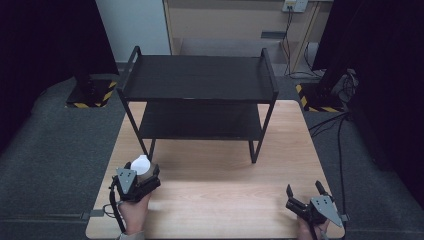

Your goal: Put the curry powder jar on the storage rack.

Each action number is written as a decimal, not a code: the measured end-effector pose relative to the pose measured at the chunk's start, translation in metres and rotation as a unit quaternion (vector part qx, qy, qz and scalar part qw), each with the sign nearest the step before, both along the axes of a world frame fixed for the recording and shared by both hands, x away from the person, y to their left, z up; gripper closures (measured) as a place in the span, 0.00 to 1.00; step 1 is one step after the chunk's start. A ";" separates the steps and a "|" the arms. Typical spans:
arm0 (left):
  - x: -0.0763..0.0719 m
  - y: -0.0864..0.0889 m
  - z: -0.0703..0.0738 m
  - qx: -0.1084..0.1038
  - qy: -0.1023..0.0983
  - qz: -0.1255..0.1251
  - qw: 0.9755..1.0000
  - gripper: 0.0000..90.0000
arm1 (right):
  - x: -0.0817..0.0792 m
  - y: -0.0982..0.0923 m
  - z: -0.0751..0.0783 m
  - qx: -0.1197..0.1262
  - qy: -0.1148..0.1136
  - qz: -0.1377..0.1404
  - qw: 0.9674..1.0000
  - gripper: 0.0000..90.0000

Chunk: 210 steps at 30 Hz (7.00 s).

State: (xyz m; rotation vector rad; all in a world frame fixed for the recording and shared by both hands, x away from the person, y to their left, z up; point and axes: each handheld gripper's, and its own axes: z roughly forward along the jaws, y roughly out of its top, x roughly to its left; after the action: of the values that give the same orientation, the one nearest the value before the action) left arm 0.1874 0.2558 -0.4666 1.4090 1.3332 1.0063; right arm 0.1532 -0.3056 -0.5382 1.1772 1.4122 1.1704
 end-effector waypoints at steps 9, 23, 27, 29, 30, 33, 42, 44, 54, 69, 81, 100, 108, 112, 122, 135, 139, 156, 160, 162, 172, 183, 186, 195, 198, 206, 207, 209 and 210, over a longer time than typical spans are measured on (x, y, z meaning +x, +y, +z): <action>-0.009 -0.006 -0.003 0.001 -0.012 0.018 1.000 0.22 | 0.000 -0.002 0.001 0.002 0.001 0.007 1.000 0.01; -0.012 -0.009 -0.007 0.002 -0.010 0.021 1.000 0.33 | 0.000 -0.002 0.001 0.001 0.002 0.008 1.000 0.01; -0.014 -0.011 -0.007 0.004 -0.011 0.023 1.000 0.33 | 0.000 -0.002 0.001 0.002 0.001 0.008 1.000 0.01; -0.015 -0.011 -0.007 0.006 -0.010 0.024 1.000 0.33 | 0.000 -0.002 0.001 0.002 0.002 0.008 1.000 0.01; -0.015 -0.012 -0.006 0.005 -0.009 0.024 1.000 0.33 | 0.000 -0.002 0.001 0.002 0.002 0.008 1.000 0.01; -0.020 -0.011 -0.002 0.004 -0.006 0.019 1.000 0.33 | 0.000 -0.002 0.001 0.002 0.002 0.008 1.000 0.01; -0.031 -0.011 0.026 0.002 -0.027 -0.001 1.000 0.33 | 0.000 -0.002 0.001 0.001 0.002 0.008 1.000 0.01; -0.031 -0.013 0.036 0.002 -0.033 -0.007 0.999 0.33 | 0.000 -0.002 0.001 0.000 0.004 0.009 1.000 0.01; -0.016 -0.029 0.089 0.000 -0.053 -0.026 0.998 0.33 | 0.000 -0.003 0.001 0.004 0.004 0.011 1.000 0.01; 0.028 -0.052 0.135 0.007 -0.056 -0.050 0.997 0.33 | -0.001 -0.006 -0.002 0.013 -0.007 0.015 1.000 0.01; 0.065 -0.066 0.149 0.012 -0.053 -0.041 0.998 0.33 | -0.002 -0.008 -0.003 0.017 -0.013 0.020 1.000 0.01; 0.106 -0.069 0.149 0.013 -0.046 -0.030 0.998 0.33 | -0.002 -0.006 -0.005 0.019 -0.018 0.005 1.000 0.01; 0.114 -0.072 0.139 0.019 -0.050 -0.022 0.998 0.33 | -0.002 -0.008 -0.006 0.026 -0.023 0.005 0.999 0.01; 0.118 -0.073 0.136 0.022 -0.050 -0.015 0.998 0.33 | -0.002 -0.008 -0.007 0.029 -0.025 0.005 0.999 0.01; 0.123 -0.066 0.130 0.009 -0.058 -0.018 0.998 0.33 | -0.002 -0.008 -0.006 0.031 -0.024 0.002 0.999 0.01; 0.123 -0.057 0.119 0.001 -0.086 -0.044 0.995 0.06 | -0.001 -0.008 -0.006 0.032 -0.021 0.000 0.999 0.01; 0.118 -0.057 0.118 0.006 -0.079 -0.052 0.996 0.00 | -0.002 -0.008 -0.006 0.032 -0.021 0.000 0.999 0.01; 0.054 -0.037 0.068 -0.008 -0.081 -0.044 0.996 0.00 | -0.001 -0.006 -0.003 0.023 -0.010 0.006 1.000 0.01; 0.040 -0.019 0.053 -0.014 -0.075 -0.044 0.996 0.00 | -0.001 -0.005 -0.001 0.018 -0.004 0.006 1.000 0.01; 0.034 -0.012 0.047 -0.019 -0.066 -0.033 0.997 0.00 | 0.000 -0.005 0.000 0.015 -0.001 0.007 1.000 0.01; 0.006 0.033 0.006 -0.024 -0.027 -0.009 0.999 0.00 | 0.002 -0.004 0.003 0.008 0.009 0.009 1.000 0.01; -0.007 0.063 -0.031 -0.032 0.006 -0.014 0.999 0.00 | 0.003 -0.002 0.004 0.003 0.012 0.007 1.000 0.01; -0.005 0.069 -0.039 -0.044 0.024 -0.024 0.998 0.00 | 0.001 -0.001 0.002 0.010 0.008 0.001 1.000 0.01; -0.004 0.075 -0.043 -0.064 0.030 -0.039 0.997 0.00 | 0.001 -0.001 0.002 0.001 0.006 0.007 1.000 0.01; -0.005 0.075 -0.043 -0.068 0.031 -0.036 0.997 0.00 | 0.000 -0.002 0.001 0.005 0.003 0.006 1.000 0.01; -0.005 0.080 -0.044 -0.084 0.032 -0.036 0.995 0.00 | 0.000 -0.002 0.001 0.005 0.004 0.005 1.000 0.01; -0.006 0.082 -0.045 -0.090 0.029 -0.037 0.995 0.00 | 0.000 -0.002 0.001 0.006 0.005 0.004 1.000 0.01; -0.006 0.082 -0.045 -0.095 0.030 -0.035 0.994 0.00 | 0.000 -0.002 0.001 0.005 0.004 0.004 1.000 0.01; -0.006 0.083 -0.045 -0.096 0.031 -0.035 0.994 0.00 | 0.000 -0.002 0.001 0.005 0.004 0.005 1.000 0.01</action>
State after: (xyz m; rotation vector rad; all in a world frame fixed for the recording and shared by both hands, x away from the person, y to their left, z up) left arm 0.1811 0.3385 -0.5116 1.3399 1.3772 0.7728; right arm 0.1534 -0.3073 -0.5370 1.1854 1.4214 1.1818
